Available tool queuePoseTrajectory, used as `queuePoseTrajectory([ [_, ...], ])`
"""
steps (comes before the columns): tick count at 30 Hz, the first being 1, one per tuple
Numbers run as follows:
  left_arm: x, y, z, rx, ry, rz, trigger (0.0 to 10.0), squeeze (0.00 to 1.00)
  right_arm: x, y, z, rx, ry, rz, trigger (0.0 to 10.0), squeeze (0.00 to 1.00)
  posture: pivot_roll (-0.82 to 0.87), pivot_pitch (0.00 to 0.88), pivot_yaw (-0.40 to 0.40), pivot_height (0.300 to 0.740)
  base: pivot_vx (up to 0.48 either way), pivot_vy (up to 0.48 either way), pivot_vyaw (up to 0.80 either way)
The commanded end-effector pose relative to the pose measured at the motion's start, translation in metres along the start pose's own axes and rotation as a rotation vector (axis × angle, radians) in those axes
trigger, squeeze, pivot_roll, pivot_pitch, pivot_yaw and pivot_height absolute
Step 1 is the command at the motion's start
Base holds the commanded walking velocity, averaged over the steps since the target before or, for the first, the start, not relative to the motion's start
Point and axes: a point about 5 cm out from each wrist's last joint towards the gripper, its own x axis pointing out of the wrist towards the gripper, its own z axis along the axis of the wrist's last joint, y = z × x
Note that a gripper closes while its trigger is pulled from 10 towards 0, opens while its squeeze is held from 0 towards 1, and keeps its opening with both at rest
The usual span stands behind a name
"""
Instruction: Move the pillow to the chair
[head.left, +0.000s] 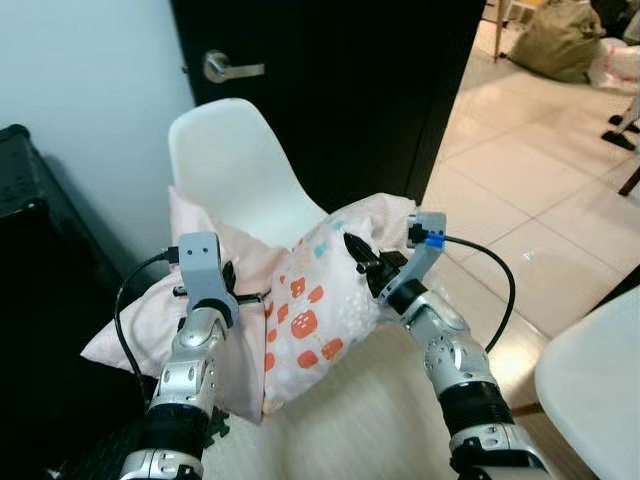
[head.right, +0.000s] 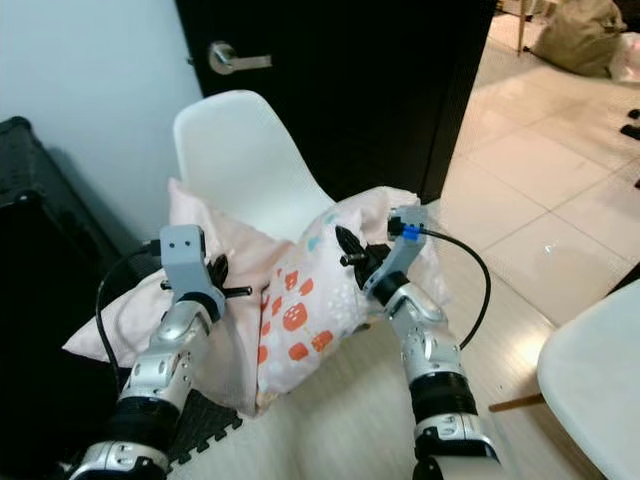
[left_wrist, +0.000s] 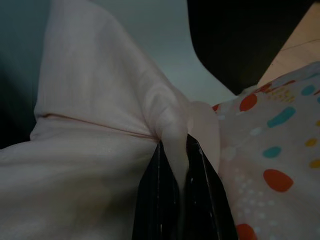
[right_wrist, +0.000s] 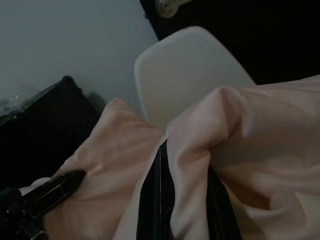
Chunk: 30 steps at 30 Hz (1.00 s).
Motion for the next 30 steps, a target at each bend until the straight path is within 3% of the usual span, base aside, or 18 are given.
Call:
queuePoseTrajectory([
  [1,0.0023,-0.0111,0.0123,0.018,-0.059,-0.057,10.0,0.00,0.0073,0.0096,0.0032,0.003,-0.025,0.046,10.0,0.00,-0.02,0.053,0.018,0.740,0.352,0.000,0.00],
  [16,0.0013,-0.0115,0.0111,0.021,-0.055,-0.061,10.0,0.00,0.0068,0.0112,0.0027,0.007,-0.030,0.053,10.0,0.00,-0.02,0.060,0.020,0.740,0.361,0.000,0.00],
  [23,0.0007,-0.0140,0.0119,0.026,-0.060,-0.073,10.0,0.00,0.0055,0.0095,0.0032,0.019,-0.038,0.049,10.0,0.00,-0.02,0.062,0.022,0.740,0.368,0.000,0.78],
  [30,0.0001,-0.0173,0.0112,0.031,-0.058,-0.088,10.0,0.00,0.0051,0.0037,0.0017,0.031,-0.027,-0.010,10.0,0.00,-0.02,0.067,0.028,0.740,0.369,0.000,0.00],
])
